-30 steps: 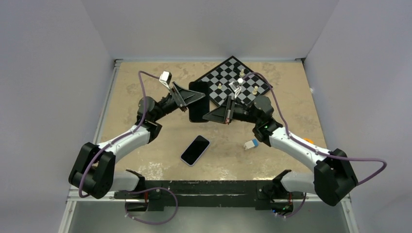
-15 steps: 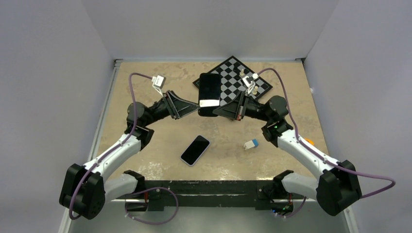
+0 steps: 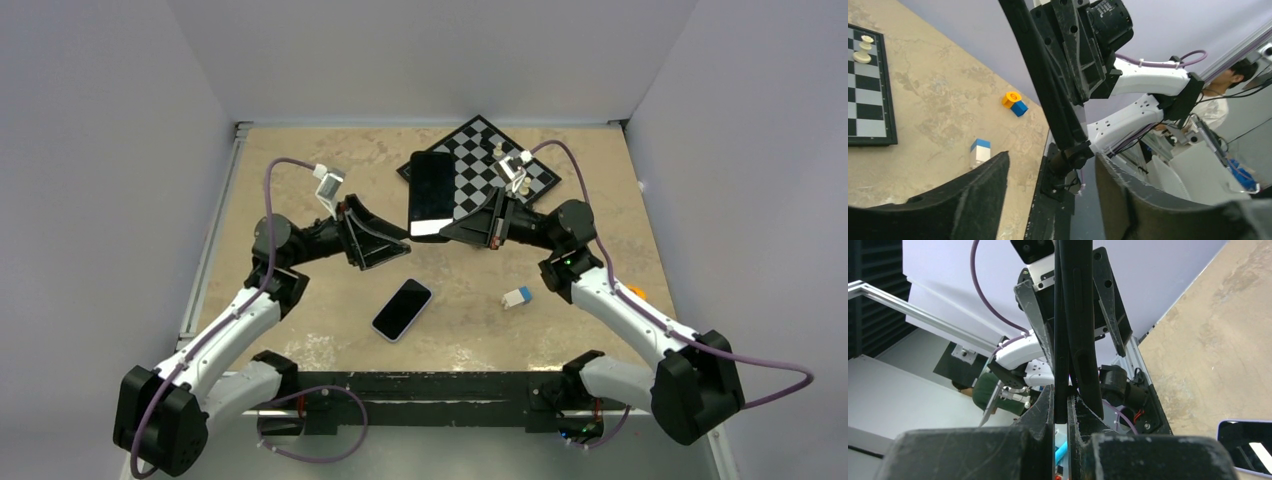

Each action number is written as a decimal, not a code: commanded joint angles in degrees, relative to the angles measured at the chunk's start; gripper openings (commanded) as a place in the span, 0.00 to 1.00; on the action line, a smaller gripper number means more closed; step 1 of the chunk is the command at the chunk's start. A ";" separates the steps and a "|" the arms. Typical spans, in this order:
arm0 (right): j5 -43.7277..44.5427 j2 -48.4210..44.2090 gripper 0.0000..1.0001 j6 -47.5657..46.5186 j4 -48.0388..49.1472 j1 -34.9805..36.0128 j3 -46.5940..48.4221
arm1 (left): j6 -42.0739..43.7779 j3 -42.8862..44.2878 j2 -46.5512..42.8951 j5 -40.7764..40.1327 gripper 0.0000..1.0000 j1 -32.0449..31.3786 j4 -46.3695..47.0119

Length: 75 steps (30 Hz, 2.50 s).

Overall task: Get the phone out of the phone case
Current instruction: Remove the phone case from the phone.

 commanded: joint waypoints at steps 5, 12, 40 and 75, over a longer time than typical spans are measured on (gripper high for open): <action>-0.28 -1.70 0.00 1.73 7.01 -0.23 0.35 | 3.40 1.24 1.54 0.65 0.59 -1.20 1.50; -0.10 -1.98 0.00 1.10 6.12 -0.19 0.02 | -0.59 2.35 4.49 1.37 0.63 -1.75 7.41; -0.02 -1.93 0.00 2.19 7.63 0.90 0.13 | 3.09 6.86 5.29 -4.26 0.38 -2.35 -3.74; 4.26 -3.99 0.00 -13.57 -11.62 2.73 -1.40 | -12.48 6.07 12.18 -18.53 0.00 -0.84 -10.22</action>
